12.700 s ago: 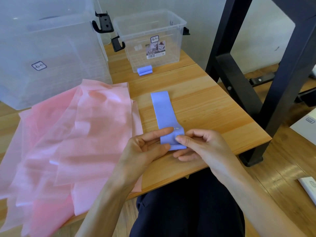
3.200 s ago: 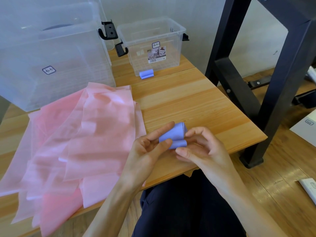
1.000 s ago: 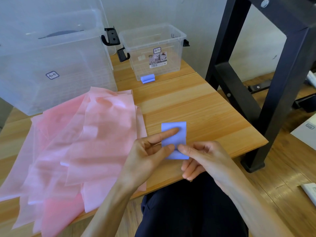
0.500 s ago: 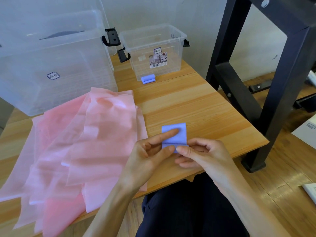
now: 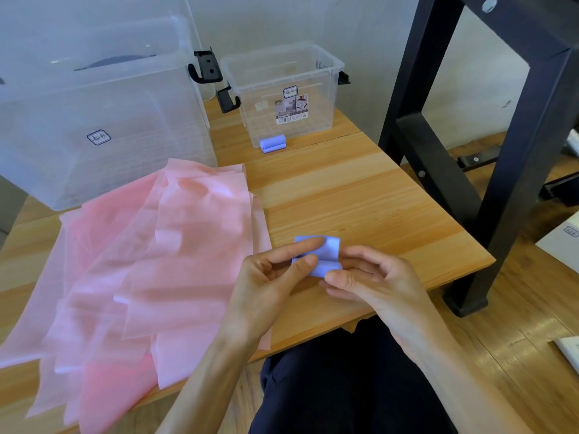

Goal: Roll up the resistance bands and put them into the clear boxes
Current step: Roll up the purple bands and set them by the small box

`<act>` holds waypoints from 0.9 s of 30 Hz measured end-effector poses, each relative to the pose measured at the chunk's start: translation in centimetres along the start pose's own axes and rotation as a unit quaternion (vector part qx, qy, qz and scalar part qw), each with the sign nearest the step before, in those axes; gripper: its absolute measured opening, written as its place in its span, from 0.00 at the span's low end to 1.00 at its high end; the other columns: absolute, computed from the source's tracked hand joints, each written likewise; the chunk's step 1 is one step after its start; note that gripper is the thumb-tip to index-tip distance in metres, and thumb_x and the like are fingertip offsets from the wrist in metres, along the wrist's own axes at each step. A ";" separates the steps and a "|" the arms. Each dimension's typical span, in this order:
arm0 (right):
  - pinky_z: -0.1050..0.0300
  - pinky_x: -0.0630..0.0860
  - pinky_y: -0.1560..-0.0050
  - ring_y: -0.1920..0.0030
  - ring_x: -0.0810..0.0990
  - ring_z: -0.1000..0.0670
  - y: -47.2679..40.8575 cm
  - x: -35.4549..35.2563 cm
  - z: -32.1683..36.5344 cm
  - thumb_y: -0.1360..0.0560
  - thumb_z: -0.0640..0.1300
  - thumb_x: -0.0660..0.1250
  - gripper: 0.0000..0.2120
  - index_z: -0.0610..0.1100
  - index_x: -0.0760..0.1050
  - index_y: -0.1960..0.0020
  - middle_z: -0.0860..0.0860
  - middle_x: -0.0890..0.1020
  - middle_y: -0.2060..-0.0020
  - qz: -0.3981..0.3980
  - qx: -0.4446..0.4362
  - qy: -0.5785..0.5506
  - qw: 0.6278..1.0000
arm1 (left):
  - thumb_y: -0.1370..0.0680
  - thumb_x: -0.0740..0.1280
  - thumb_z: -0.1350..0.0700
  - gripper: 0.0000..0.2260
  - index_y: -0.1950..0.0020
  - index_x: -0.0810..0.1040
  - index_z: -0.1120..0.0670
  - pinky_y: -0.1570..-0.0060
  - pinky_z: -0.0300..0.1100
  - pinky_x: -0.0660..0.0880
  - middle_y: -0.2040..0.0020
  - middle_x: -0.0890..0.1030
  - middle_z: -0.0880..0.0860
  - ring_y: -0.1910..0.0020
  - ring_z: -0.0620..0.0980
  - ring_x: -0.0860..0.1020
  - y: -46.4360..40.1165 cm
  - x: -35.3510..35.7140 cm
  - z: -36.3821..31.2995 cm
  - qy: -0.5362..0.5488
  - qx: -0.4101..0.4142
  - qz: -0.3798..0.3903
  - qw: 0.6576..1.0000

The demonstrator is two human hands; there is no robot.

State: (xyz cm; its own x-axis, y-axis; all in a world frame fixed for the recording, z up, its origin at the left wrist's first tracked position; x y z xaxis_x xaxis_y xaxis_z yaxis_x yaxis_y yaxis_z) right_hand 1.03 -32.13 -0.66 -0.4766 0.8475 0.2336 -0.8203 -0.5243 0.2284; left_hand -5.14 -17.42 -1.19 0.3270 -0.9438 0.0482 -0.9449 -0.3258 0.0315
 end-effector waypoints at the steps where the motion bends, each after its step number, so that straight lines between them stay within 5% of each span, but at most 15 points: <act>1: 0.60 0.82 0.57 0.57 0.87 0.43 0.0 0.0 0.0 0.33 0.37 0.75 0.14 0.37 0.81 0.47 0.43 0.86 0.57 -0.002 -0.005 -0.004 1.000 | 0.26 0.69 0.57 0.11 0.45 0.84 0.53 0.48 0.33 0.77 0.51 0.87 0.50 0.48 0.44 0.83 0.0 0.0 -0.1 0.001 0.002 -0.002 1.000; 6: 0.58 0.83 0.61 0.60 0.87 0.44 0.0 0.1 -0.1 0.29 0.44 0.72 0.13 0.36 0.82 0.50 0.41 0.86 0.61 -0.006 0.005 0.025 1.000 | 0.26 0.69 0.58 0.13 0.43 0.83 0.58 0.39 0.39 0.76 0.45 0.85 0.50 0.40 0.46 0.81 0.1 -0.1 -0.1 0.018 0.014 0.001 1.000; 10: 0.59 0.82 0.55 0.54 0.87 0.45 0.1 0.2 0.2 0.31 0.39 0.74 0.15 0.39 0.81 0.45 0.44 0.86 0.54 0.009 -0.015 0.009 1.000 | 0.27 0.70 0.58 0.13 0.44 0.83 0.56 0.42 0.37 0.76 0.47 0.86 0.51 0.42 0.46 0.82 0.1 -0.1 -0.3 0.025 0.024 -0.013 0.999; 18: 0.58 0.83 0.57 0.58 0.87 0.45 0.1 0.2 0.2 0.29 0.43 0.73 0.11 0.38 0.82 0.50 0.44 0.87 0.58 -0.005 -0.021 0.030 0.999 | 0.25 0.68 0.58 0.19 0.34 0.76 0.50 0.45 0.38 0.78 0.48 0.86 0.53 0.45 0.50 0.84 0.1 0.4 -1.0 0.039 0.021 0.011 0.999; 23: 0.60 0.82 0.57 0.57 0.87 0.45 0.3 0.1 0.5 0.32 0.38 0.75 0.11 0.38 0.82 0.50 0.44 0.87 0.57 -0.019 -0.066 0.023 0.997 | 0.26 0.68 0.56 0.18 0.36 0.77 0.52 0.46 0.36 0.77 0.49 0.86 0.53 0.46 0.49 0.84 0.1 0.3 -1.3 0.053 0.015 -0.004 0.998; 27: 0.59 0.82 0.59 0.59 0.87 0.45 0.5 0.3 0.5 0.31 0.38 0.74 0.08 0.35 0.82 0.53 0.44 0.87 0.60 -0.049 -0.101 -0.016 0.994 | 0.29 0.70 0.59 0.22 0.35 0.76 0.53 0.47 0.42 0.80 0.46 0.85 0.55 0.45 0.53 0.83 0.1 1.2 -0.9 0.169 -0.025 -0.012 0.985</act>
State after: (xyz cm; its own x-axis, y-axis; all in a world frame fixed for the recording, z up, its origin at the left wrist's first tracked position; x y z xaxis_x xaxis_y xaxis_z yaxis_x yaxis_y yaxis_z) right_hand 0.61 -32.15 0.05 -0.3844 0.8884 0.2511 -0.9103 -0.4100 0.0569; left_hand -4.81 -18.48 -0.26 0.3429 -0.8611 0.3754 -0.9379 -0.3360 0.0860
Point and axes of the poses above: each hand's wrist, its own y-axis away from the middle knuckle, its own x-axis out of the palm, z = x × y, the point moved 4 cm from there along -y, towards the middle knuckle
